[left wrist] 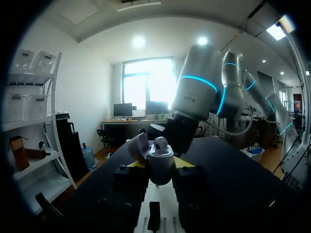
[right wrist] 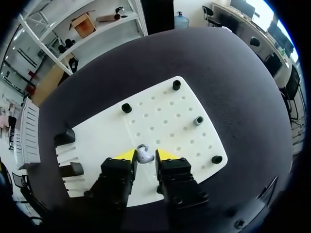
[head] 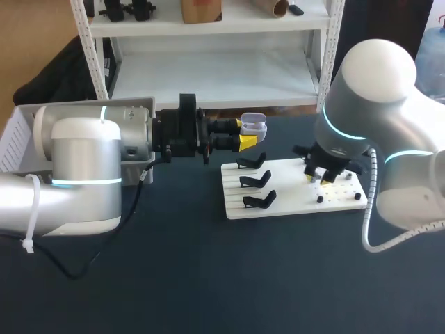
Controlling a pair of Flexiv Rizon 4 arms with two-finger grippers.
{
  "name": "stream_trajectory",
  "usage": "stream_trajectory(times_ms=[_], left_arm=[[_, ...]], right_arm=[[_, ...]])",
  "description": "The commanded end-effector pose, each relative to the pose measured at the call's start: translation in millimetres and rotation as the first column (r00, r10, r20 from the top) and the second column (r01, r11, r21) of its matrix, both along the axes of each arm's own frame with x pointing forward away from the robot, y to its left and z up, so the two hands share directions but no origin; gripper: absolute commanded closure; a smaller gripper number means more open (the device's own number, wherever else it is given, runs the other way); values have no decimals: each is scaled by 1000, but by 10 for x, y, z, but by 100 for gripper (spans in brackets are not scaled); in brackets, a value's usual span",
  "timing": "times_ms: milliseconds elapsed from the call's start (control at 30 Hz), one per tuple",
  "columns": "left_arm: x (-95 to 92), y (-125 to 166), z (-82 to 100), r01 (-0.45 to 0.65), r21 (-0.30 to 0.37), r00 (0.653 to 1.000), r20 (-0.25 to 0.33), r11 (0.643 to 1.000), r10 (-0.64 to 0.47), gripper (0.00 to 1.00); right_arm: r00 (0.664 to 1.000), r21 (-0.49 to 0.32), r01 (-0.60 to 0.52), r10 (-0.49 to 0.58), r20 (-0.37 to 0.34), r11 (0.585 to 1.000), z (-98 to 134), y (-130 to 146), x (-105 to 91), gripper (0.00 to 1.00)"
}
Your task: Pick up each earbud case from the left stands, insert the matching earbuds, close the lid, and place the case in the box.
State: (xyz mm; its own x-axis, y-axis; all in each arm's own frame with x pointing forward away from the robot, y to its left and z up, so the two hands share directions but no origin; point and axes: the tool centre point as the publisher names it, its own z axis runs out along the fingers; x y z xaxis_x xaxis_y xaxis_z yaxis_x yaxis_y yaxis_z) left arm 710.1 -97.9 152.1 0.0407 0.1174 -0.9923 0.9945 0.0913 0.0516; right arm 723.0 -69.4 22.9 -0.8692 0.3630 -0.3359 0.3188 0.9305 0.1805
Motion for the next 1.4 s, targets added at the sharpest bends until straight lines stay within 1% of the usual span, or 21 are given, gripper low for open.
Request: stream_trajectory(times_ms=[33,100,167,200,233,333,400,467,633,700,733,800,867,933,1000,1100,1233,1367,1400], left_arm=[[-2,0,-2,-2,-2,1000,1,1000,2,100],[-2,0,-2,-2,-2,1000,1,1000,2,100],[-2,0,-2,-2,-2,1000,1,1000,2,100],[-2,0,-2,-2,-2,1000,1,1000,2,100],[-2,0,-2,-2,-2,1000,1,1000,2,100],[-2,0,-2,-2,-2,1000,1,1000,2,100],[-2,0,-2,-2,-2,1000,1,1000,2,100],[-2,0,-2,-2,-2,1000,1,1000,2,100],[-2,0,-2,-2,-2,1000,1,1000,2,100],[-2,0,-2,-2,-2,1000,1,1000,2,100],[-2,0,-2,-2,-2,1000,1,1000,2,100],[-2,0,-2,-2,-2,1000,1,1000,2,100],[-2,0,-2,-2,-2,1000,1,1000,2,100],[-2,0,-2,-2,-2,1000,1,1000,2,100],[-2,0,-2,-2,-2,1000,1,1000,2,100],[-2,0,-2,-2,-2,1000,1,1000,2,100],[-2,0,-2,-2,-2,1000,1,1000,2,100],[-2,0,-2,-2,-2,1000,1,1000,2,100],[-2,0,-2,-2,-2,1000,1,1000,2,100]], right_arm=[[1000,1,-3,3,0,1000,-2,10,-21,80],[1000,0,-5,5,-1,1000,-5,16,-25,82],[1000,0,-5,5,-2,1000,-7,22,-30,87],[1000,-1,-6,6,-3,1000,-5,27,-33,93],[1000,-1,-6,6,-3,1000,-4,29,-33,100],[1000,-3,-9,9,-2,1000,6,26,-31,100],[1000,-10,-5,5,3,1000,59,6,-38,100],[1000,-23,13,-13,12,1000,142,-22,-49,100],[1000,-12,20,-20,13,1000,427,-69,-137,100],[1000,-16,1,-1,8,1000,515,-80,-180,100],[1000,-20,-15,15,-3,1000,592,-91,-214,100],[998,-29,-57,57,4,998,749,-95,-276,100],[994,-19,-107,106,-8,994,891,-111,-327,100],[983,-10,-179,179,-26,984,1043,-112,-393,100],[964,-15,-265,264,-46,964,1192,-107,-474,100],[934,-25,-354,352,-60,935,1390,-89,-579,100],[897,-40,-441,438,-67,897,1601,-18,-696,100],[853,-21,-521,519,-60,853,1831,75,-841,100],[860,-9,-510,509,-43,860,1894,98,-857,100]])
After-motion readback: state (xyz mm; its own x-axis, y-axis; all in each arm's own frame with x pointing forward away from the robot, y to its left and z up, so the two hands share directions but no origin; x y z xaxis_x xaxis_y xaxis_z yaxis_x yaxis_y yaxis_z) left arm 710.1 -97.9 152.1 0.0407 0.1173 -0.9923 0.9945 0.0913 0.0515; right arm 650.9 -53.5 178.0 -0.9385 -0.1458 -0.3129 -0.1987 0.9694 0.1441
